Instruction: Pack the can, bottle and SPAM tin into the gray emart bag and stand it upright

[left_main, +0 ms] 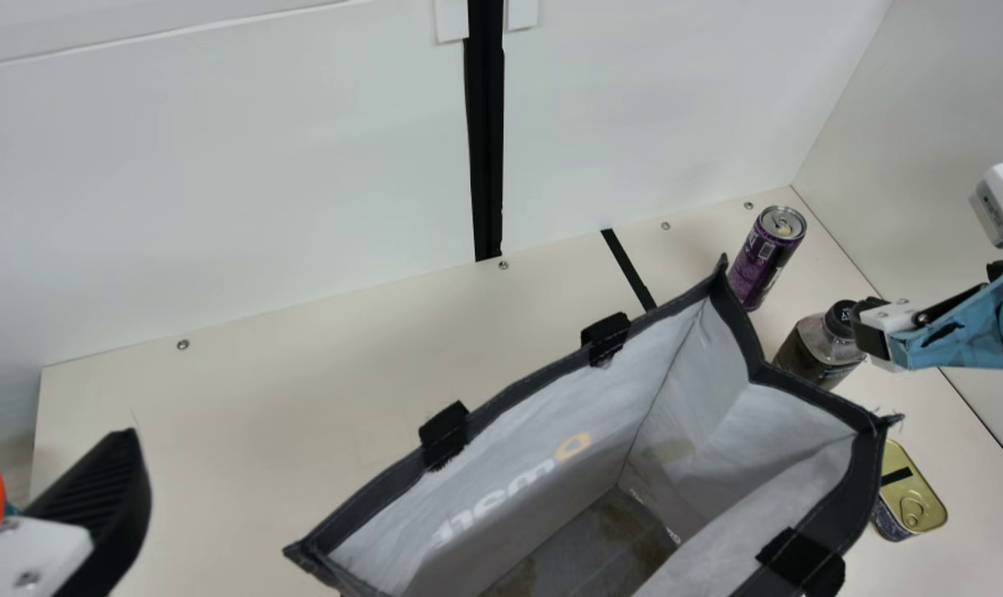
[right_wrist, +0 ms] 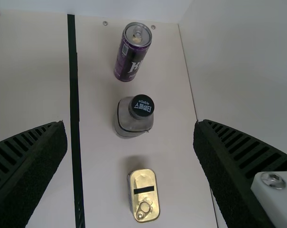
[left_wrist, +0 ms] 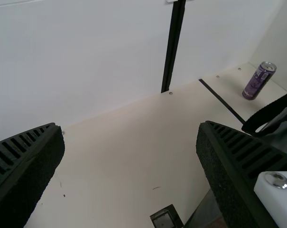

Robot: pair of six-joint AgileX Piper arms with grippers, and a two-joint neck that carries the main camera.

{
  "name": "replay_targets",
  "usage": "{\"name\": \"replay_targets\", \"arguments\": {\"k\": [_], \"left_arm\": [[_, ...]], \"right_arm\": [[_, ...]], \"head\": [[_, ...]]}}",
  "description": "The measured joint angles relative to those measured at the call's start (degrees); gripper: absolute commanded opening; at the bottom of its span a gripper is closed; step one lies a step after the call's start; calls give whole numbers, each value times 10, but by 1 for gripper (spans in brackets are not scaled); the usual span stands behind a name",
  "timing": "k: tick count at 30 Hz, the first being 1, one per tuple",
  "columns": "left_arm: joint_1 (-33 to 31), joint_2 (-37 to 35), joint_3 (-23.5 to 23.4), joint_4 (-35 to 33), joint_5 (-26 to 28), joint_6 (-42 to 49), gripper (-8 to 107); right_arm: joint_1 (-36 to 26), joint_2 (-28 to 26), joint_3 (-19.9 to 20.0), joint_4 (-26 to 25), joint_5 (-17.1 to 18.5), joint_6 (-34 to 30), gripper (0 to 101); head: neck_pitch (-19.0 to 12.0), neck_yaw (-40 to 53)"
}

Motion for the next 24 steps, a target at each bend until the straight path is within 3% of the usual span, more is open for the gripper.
{"name": "replay_targets", "arguments": {"k": [15,24], "left_arm": [[-142,52,-62,78,21,-45,90],[-198,84,-96,81,20,-50,90]], "right_arm": [[0,0,0,0,0,0,95],[0,0,0,0,0,0,95]], "head": [[0,0],[0,0]]}}
